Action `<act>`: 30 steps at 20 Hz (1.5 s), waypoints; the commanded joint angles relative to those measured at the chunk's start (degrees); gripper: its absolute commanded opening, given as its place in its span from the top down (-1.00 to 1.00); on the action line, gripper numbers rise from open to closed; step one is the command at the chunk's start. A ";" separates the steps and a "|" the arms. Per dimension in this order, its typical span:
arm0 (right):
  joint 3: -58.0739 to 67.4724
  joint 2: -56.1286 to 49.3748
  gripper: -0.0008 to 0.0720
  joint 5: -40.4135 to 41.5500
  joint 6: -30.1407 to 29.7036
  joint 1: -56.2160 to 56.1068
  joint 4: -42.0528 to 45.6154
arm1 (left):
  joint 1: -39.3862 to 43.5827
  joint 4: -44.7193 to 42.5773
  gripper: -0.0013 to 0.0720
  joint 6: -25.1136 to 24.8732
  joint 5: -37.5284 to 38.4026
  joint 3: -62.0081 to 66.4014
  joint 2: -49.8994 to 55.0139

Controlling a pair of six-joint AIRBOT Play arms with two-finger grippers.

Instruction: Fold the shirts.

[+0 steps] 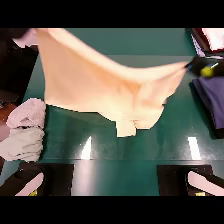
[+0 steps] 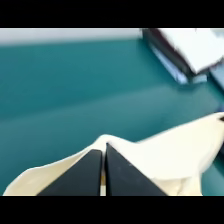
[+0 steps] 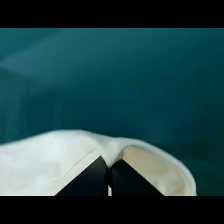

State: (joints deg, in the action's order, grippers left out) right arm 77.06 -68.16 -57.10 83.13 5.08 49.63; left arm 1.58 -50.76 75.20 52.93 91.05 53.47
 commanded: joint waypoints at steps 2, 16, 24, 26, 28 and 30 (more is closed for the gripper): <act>16.98 11.02 0.92 2.73 -1.97 6.95 -0.09 | -2.10 -0.02 0.90 -0.15 -1.18 16.17 -0.22; 42.42 21.05 0.93 -10.19 -1.38 25.27 -0.15 | -2.10 2.95 0.90 6.10 7.39 26.47 -5.79; 27.10 1.92 0.93 -28.98 4.55 10.21 10.88 | -2.10 -5.03 0.90 11.34 12.81 -2.82 7.78; 22.51 -5.60 0.93 -30.71 6.62 3.76 18.08 | -2.10 -5.73 0.90 11.32 12.87 -6.54 15.21; 19.74 -13.90 0.93 -30.84 6.86 -0.07 19.34 | -2.10 -5.92 0.90 10.19 11.69 -6.88 22.77; 19.63 -21.64 0.93 -27.98 6.86 -1.97 19.41 | -2.10 -5.86 0.90 6.73 7.45 -6.88 29.09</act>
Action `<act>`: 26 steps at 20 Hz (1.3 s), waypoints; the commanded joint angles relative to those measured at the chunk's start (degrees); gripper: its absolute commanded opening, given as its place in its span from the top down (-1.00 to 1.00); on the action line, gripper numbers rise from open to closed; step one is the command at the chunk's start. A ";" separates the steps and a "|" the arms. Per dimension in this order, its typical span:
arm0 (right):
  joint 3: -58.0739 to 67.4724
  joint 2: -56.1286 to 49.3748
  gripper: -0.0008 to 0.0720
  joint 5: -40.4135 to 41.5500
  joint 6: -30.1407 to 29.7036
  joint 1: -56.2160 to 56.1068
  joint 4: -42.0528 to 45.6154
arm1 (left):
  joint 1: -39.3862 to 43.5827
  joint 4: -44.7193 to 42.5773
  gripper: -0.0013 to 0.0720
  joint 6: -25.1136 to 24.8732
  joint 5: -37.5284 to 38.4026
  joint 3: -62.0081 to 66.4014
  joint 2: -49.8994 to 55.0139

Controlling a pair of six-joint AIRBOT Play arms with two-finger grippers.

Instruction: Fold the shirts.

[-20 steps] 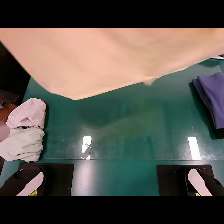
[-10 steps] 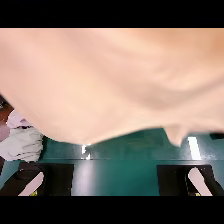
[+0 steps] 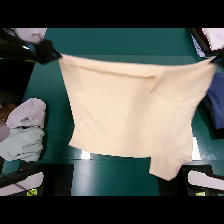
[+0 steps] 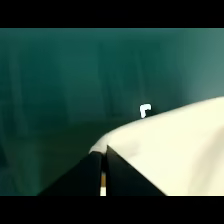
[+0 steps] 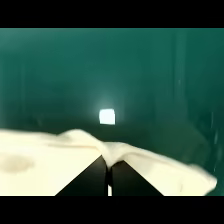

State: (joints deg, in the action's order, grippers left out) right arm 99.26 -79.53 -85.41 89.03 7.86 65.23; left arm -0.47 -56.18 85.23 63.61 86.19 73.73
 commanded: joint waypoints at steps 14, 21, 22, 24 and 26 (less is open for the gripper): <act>7.76 -21.77 0.93 17.25 -1.22 -5.33 4.55 | -0.04 -0.04 0.90 -13.49 -20.79 -2.91 14.67; -16.06 -12.59 0.93 20.39 -1.01 -5.38 11.32 | -0.04 -0.44 0.90 -13.68 -17.84 -13.18 14.73; -18.03 -12.09 0.92 21.18 -1.01 -5.42 10.84 | -0.04 -0.44 0.89 -13.66 -17.90 -14.45 14.71; -20.98 -11.72 0.92 22.29 -0.90 -5.49 10.75 | -0.04 -0.44 0.89 -12.92 -17.31 -16.13 14.71; -22.12 -11.69 0.79 21.70 0.48 -5.49 9.64 | -0.04 -0.35 -0.06 -10.99 -16.13 -16.31 14.69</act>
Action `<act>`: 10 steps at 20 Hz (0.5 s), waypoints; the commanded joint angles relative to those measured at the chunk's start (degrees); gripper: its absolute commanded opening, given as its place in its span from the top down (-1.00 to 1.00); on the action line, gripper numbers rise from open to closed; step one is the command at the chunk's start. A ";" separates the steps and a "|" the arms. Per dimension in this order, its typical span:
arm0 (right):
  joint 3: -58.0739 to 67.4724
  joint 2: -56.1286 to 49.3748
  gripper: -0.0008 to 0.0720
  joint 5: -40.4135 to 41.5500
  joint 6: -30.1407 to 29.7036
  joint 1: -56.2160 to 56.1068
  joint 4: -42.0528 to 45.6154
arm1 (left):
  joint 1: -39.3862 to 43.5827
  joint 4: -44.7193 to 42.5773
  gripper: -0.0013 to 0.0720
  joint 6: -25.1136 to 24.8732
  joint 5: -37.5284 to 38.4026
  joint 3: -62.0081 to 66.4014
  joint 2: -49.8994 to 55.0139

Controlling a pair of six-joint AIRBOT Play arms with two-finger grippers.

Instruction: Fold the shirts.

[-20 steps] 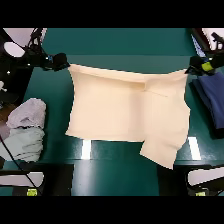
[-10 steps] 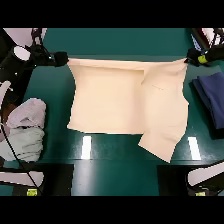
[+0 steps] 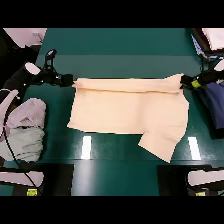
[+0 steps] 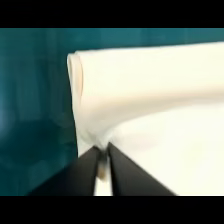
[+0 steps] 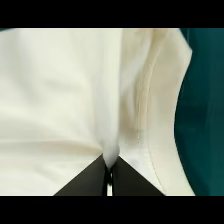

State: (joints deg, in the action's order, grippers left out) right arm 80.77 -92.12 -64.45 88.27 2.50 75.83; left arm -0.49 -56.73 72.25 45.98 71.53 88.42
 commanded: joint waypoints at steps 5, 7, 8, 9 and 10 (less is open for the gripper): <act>0.20 2.29 -0.04 -9.25 -2.05 2.58 -9.90 | -1.38 -0.13 -0.69 4.24 12.07 1.38 -0.79; -0.48 6.12 -0.04 -14.49 -5.81 4.35 -11.93 | -4.52 -0.37 -0.69 3.74 19.71 1.55 -3.23; -1.84 8.72 -0.03 -16.06 -7.26 5.40 -12.44 | -6.03 -0.37 -0.69 2.69 23.23 0.76 -4.50; -3.82 11.50 -0.03 -16.68 -8.66 6.47 -13.42 | -7.43 -0.35 -0.69 2.16 26.08 -1.40 -6.51; -5.77 13.99 -0.03 -16.72 -8.90 7.37 -13.60 | -8.33 -0.33 -0.69 1.38 27.45 -4.37 -8.50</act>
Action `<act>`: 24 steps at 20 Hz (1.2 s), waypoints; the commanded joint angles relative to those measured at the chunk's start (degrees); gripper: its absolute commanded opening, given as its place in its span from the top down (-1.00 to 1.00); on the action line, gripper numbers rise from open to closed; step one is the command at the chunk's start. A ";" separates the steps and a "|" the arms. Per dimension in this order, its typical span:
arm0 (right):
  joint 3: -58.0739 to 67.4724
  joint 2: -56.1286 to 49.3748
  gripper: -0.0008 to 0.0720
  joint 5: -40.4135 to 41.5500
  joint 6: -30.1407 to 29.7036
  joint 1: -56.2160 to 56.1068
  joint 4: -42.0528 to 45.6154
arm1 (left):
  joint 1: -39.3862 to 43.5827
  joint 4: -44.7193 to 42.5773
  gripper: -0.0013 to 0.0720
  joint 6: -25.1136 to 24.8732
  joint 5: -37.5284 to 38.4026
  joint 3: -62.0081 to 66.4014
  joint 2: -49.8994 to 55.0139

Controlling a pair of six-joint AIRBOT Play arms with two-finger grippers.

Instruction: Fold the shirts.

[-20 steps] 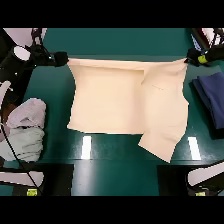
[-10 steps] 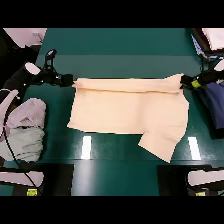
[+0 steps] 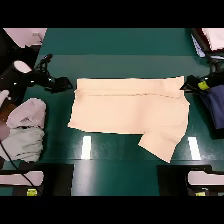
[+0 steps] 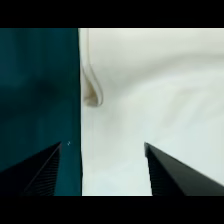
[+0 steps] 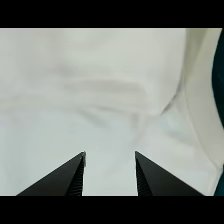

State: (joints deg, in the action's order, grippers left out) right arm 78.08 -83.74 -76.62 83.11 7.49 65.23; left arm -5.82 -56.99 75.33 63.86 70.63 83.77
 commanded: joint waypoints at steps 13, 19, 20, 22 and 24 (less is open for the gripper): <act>-18.25 22.21 -0.03 1.20 -4.17 5.05 -4.28 | -3.32 6.86 -0.69 -8.02 4.11 -30.88 -13.35; -18.25 24.24 -0.03 1.33 -4.13 5.05 -4.26 | -1.11 6.36 -0.68 -8.07 4.55 -31.06 -13.33; -18.25 24.24 -0.03 1.33 -4.13 5.05 -4.28 | 0.35 6.34 -0.68 -8.04 4.07 -31.06 -13.33; -18.25 24.24 -0.03 1.09 -4.13 5.05 -4.26 | 3.32 6.23 -0.65 -7.93 2.21 -31.04 -13.33; -18.25 24.24 -0.03 0.79 -4.13 5.07 -4.24 | 4.04 6.25 0.89 -7.78 0.46 -31.04 -13.35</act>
State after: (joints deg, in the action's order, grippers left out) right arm 59.86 -59.70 -75.44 78.94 12.51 60.99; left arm -3.73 -50.59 67.37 66.61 39.64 70.48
